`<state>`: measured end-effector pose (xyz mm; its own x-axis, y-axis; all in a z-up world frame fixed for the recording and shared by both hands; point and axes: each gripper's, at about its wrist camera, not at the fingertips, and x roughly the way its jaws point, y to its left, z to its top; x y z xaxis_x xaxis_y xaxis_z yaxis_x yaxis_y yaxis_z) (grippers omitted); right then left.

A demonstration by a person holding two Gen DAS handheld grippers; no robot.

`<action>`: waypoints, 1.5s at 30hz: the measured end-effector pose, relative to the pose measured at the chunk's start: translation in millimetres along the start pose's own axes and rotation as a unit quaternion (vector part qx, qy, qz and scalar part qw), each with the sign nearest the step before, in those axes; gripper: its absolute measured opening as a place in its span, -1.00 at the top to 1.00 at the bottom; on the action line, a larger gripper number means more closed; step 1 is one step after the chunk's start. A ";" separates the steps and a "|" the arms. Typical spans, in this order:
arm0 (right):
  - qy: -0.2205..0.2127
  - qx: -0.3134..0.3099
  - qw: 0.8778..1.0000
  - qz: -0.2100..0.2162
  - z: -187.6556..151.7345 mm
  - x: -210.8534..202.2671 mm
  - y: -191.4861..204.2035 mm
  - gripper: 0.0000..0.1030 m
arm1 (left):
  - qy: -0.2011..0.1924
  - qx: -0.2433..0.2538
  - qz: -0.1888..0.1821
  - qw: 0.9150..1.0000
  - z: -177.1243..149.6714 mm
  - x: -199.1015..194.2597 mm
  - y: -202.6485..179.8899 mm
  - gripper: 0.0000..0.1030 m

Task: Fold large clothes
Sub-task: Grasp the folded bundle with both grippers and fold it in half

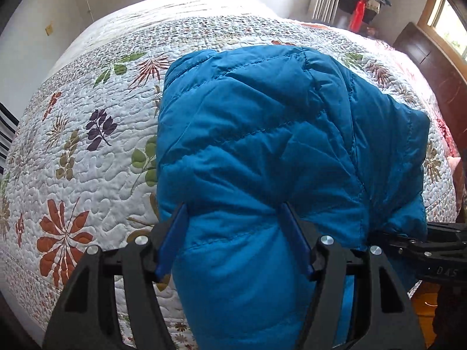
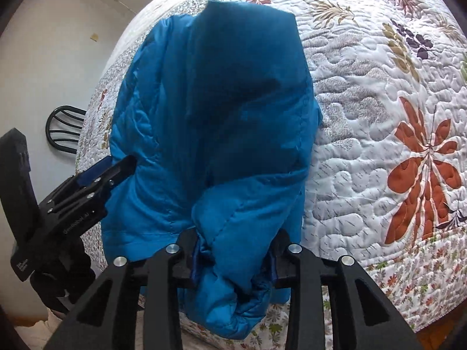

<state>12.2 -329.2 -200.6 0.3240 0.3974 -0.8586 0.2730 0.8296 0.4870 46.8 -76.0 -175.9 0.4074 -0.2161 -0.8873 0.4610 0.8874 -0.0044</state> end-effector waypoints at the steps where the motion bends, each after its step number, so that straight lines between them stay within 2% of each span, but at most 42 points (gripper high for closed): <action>1: 0.003 0.002 1.000 0.006 1.0 2.5 -3.4 0.35 | -0.001 -0.001 0.001 1.000 -1.3 2.3 -0.2 -0.27; 6: 0.011 -0.008 1.000 0.012 3.6 -1.6 -3.5 0.33 | 0.003 -0.009 0.004 1.000 0.6 4.0 1.4 -0.28; 8: 0.017 -0.004 1.000 0.019 4.3 -10.2 -4.7 0.25 | 0.007 -0.015 -0.001 1.000 2.7 1.7 4.8 -0.28; 10: 0.015 -0.020 1.000 0.000 4.9 -24.2 2.7 0.09 | 0.009 -0.022 -0.004 1.000 4.1 -3.0 8.2 -0.27; 14: -0.017 -0.056 0.997 -0.046 8.5 -64.8 24.5 0.04 | -0.002 -0.020 0.013 1.000 7.3 -18.8 8.5 -0.23; 17: -0.069 -0.087 0.990 -0.087 13.6 -96.8 42.2 0.04 | -0.021 -0.012 0.024 0.999 12.9 -33.0 8.2 -0.24; 18: -0.086 -0.099 0.987 -0.093 16.4 -105.8 48.4 0.03 | -0.025 -0.011 0.025 0.999 15.5 -36.6 8.4 -0.24; 20: -0.103 -0.121 0.985 -0.070 25.4 -117.0 55.9 0.02 | -0.035 -0.009 0.026 0.999 22.6 -42.1 9.4 -0.24; 22: -0.105 -0.135 0.984 -0.056 35.3 -111.7 67.4 0.04 | -0.039 -0.011 0.024 0.999 31.1 -42.4 12.2 -0.24; 26: -0.087 -0.150 0.983 -0.057 58.3 -75.5 89.0 0.07 | -0.043 -0.024 0.028 0.998 50.4 -36.5 20.6 -0.24; 29: -0.066 -0.143 0.986 -0.056 77.1 -55.2 80.1 0.14 | -0.043 -0.025 0.023 0.999 62.8 -27.2 24.8 -0.24; 32: -0.057 -0.132 0.986 -0.079 87.6 -40.1 70.3 0.24 | -0.034 -0.019 0.022 0.999 73.3 -10.6 23.8 -0.24; 34: -0.039 -0.107 0.990 -0.085 92.8 -30.9 54.0 0.43 | -0.025 -0.019 0.017 0.999 77.3 0.6 22.0 -0.23; 35: -0.030 -0.096 0.992 -0.078 94.4 -27.0 45.8 0.45 | -0.018 -0.016 0.014 1.000 78.4 6.9 20.1 -0.23; 40: -0.002 -0.045 0.998 -0.049 96.9 5.2 2.5 0.87 | 0.036 -0.015 -0.016 0.999 72.6 47.5 20.0 -0.25; 43: -0.008 -0.026 0.999 -0.019 93.2 16.3 -13.4 0.93 | 0.051 -0.015 -0.021 0.998 70.3 63.1 21.8 -0.25; 45: -0.008 -0.023 1.000 -0.018 93.5 15.1 -13.7 0.94 | 0.054 -0.011 -0.019 0.998 71.0 64.8 20.6 -0.25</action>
<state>98.0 -371.2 -205.2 0.3293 0.3606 -0.8727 0.2433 0.8606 0.4474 138.6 -100.6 -200.8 0.3026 -0.2056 -0.9307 0.4558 0.8888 -0.0481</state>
